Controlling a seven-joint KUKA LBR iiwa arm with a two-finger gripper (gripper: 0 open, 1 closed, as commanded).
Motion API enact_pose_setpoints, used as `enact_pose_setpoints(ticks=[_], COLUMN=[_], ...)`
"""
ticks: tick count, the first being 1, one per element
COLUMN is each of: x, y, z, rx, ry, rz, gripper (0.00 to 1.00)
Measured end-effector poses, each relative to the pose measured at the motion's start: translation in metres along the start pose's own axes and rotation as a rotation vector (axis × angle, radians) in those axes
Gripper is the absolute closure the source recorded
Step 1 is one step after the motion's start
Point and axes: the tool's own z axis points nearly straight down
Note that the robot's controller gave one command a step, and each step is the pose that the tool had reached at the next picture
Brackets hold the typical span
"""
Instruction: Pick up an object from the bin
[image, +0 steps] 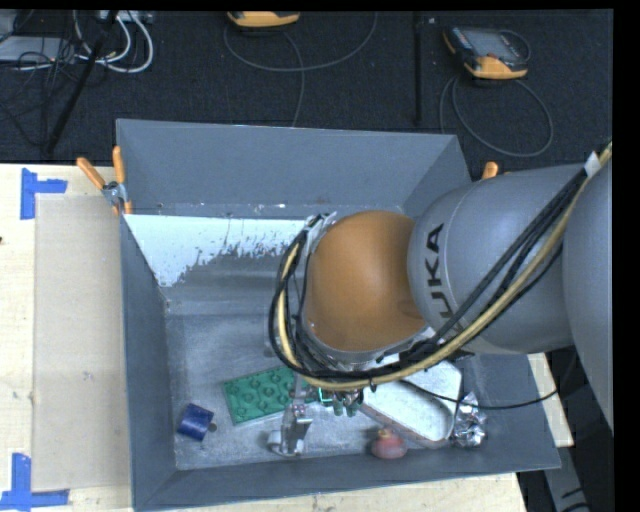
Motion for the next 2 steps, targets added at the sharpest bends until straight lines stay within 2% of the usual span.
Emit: enact_pose_setpoints(ticks=[1, 2], x=[-0.0318, -0.0313], y=[-0.0219, -0.0226], z=[0.0650, 0.0677], rx=[-0.002, -0.001], ry=[-0.012, -0.009], rz=[-0.089, -0.086], gripper=[0.00, 1.00])
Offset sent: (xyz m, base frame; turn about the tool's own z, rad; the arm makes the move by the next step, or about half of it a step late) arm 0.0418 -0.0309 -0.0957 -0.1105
